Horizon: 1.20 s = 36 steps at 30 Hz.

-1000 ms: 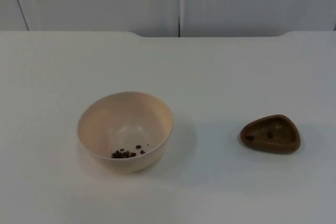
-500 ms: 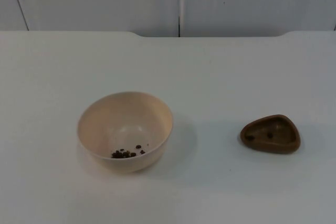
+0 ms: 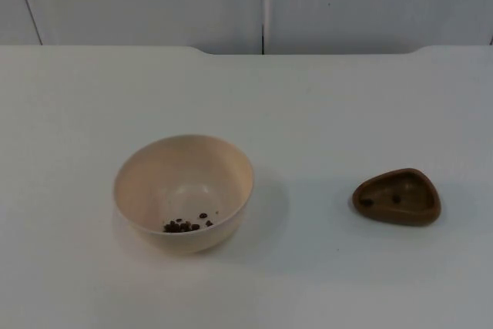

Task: Pick up the bowl with the left hand and pour the coffee beans from the cup into the bowl with the right hand.

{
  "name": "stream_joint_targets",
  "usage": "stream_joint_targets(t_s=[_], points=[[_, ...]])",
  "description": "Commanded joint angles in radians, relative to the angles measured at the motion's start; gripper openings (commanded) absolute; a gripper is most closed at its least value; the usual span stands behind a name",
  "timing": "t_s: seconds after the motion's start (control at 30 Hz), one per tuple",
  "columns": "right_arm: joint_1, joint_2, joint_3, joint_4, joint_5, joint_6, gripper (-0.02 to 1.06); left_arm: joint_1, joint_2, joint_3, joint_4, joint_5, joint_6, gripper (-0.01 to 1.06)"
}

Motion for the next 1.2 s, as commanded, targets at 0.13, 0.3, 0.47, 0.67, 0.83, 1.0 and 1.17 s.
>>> stream_joint_targets(t_s=[0.13, 0.3, 0.47, 0.67, 0.83, 1.0, 1.17], points=[[-0.001, -0.004, 0.002, -0.002, 0.000, 0.003, 1.05, -0.002, -0.004, 0.005, -0.010, -0.012, 0.001, 1.05], [-0.001, -0.004, 0.002, -0.019, -0.002, 0.028, 1.05, -0.002, -0.004, 0.005, -0.010, -0.012, 0.001, 1.05], [-0.001, -0.004, 0.002, -0.072, -0.002, 0.104, 1.05, -0.002, -0.004, 0.005, -0.010, -0.012, 0.001, 1.05], [-0.001, -0.004, 0.002, -0.072, -0.002, 0.104, 1.05, -0.002, -0.004, 0.005, -0.013, -0.012, 0.001, 1.05], [-0.001, -0.004, 0.002, -0.072, -0.002, 0.104, 1.05, -0.002, -0.004, 0.005, -0.013, -0.012, 0.001, 1.05], [-0.001, -0.004, 0.002, -0.072, -0.002, 0.104, 1.05, -0.002, -0.004, 0.005, -0.013, -0.012, 0.001, 1.05], [-0.001, -0.004, 0.002, -0.070, -0.002, 0.104, 1.05, -0.002, -0.004, 0.005, -0.013, -0.012, 0.001, 1.05]])
